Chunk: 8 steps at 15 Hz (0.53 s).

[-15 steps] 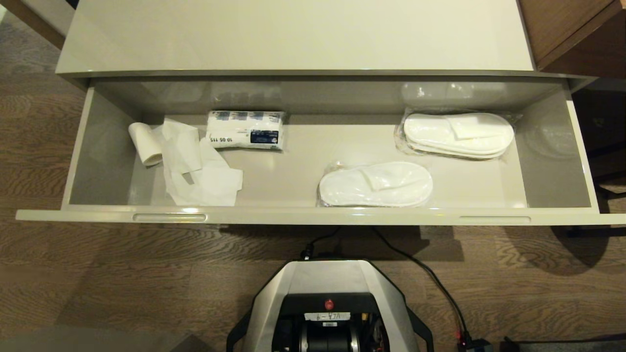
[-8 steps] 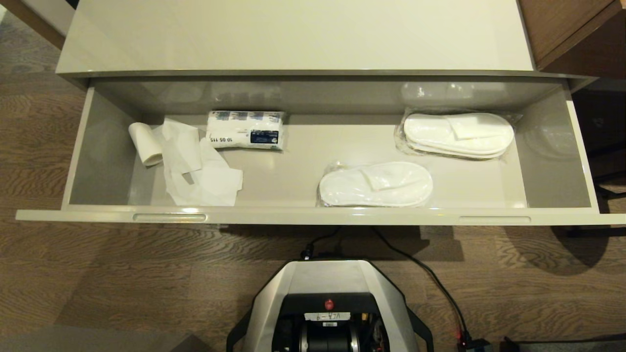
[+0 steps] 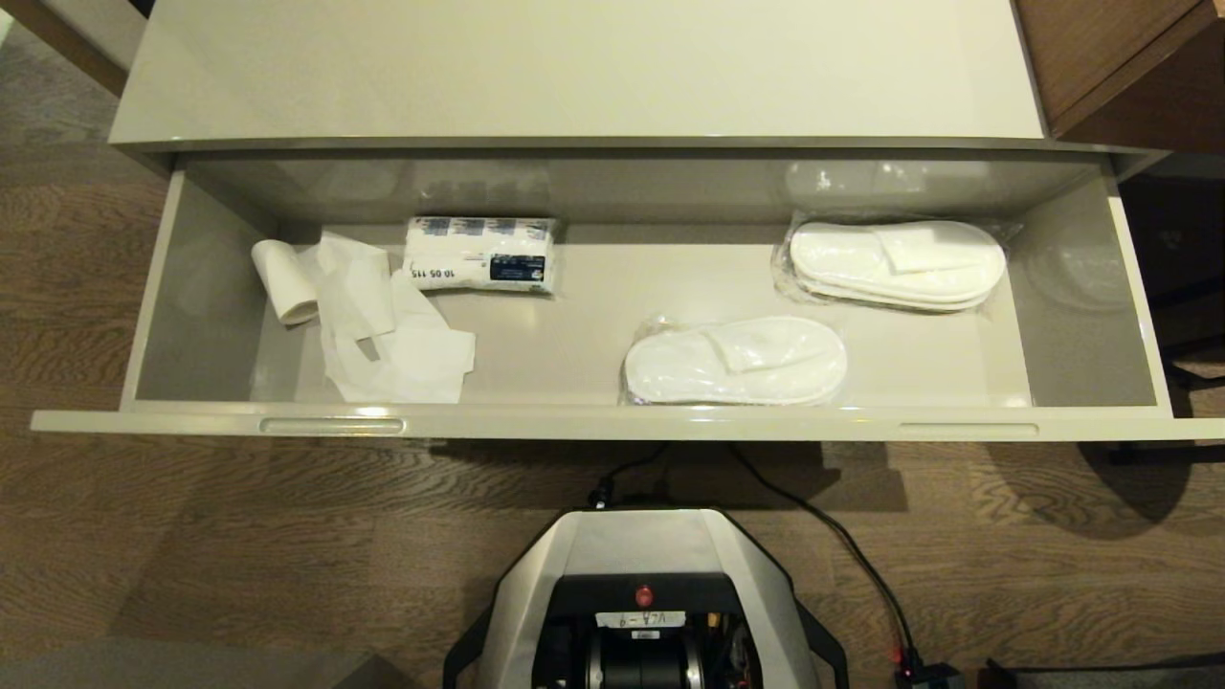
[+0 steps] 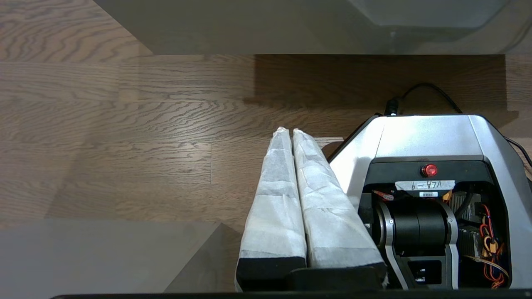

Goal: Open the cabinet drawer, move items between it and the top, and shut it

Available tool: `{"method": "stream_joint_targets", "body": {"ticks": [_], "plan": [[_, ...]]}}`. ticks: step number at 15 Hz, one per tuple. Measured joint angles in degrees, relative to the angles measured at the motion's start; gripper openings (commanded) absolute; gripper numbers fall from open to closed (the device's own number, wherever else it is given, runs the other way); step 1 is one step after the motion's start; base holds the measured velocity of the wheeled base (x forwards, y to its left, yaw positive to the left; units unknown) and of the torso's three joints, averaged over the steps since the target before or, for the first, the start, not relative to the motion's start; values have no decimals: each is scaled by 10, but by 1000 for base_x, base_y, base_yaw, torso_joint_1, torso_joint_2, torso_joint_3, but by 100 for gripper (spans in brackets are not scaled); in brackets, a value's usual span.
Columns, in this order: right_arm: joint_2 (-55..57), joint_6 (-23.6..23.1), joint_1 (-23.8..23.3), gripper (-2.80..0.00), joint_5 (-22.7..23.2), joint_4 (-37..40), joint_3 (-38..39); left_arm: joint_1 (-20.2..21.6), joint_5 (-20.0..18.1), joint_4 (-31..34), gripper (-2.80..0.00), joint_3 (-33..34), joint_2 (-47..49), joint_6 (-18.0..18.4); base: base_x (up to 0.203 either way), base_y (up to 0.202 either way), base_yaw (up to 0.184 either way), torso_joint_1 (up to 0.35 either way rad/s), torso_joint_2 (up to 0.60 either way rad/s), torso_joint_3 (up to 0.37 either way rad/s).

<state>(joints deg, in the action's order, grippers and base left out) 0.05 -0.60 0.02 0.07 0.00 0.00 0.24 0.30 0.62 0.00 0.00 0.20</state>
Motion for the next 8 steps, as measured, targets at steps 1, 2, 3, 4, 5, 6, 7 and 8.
{"method": "stream_joint_targets", "body": {"ticks": [1,2,3,4,5,6,7,8], "plan": [[0,0,0,-280,0,0,0,0,0,0,-280,0,0,0,0,0,0,0,0,0],[0,0,0,-280,0,0,0,0,0,0,-280,0,0,0,0,0,0,0,0,0],[0,0,0,-280,0,0,0,0,0,0,-280,0,0,0,0,0,0,0,0,0],[0,0,0,-280,0,0,0,0,0,0,-280,0,0,0,0,0,0,0,0,0],[0,0,0,-280,0,0,0,0,0,0,-280,0,0,0,0,0,0,0,0,0],[0,0,0,-280,0,0,0,0,0,0,-280,0,0,0,0,0,0,0,0,0],[0,0,0,-280,0,0,0,0,0,0,-280,0,0,0,0,0,0,0,0,0],[0,0,0,-280,0,0,0,0,0,0,-280,0,0,0,0,0,0,0,0,0]]}}
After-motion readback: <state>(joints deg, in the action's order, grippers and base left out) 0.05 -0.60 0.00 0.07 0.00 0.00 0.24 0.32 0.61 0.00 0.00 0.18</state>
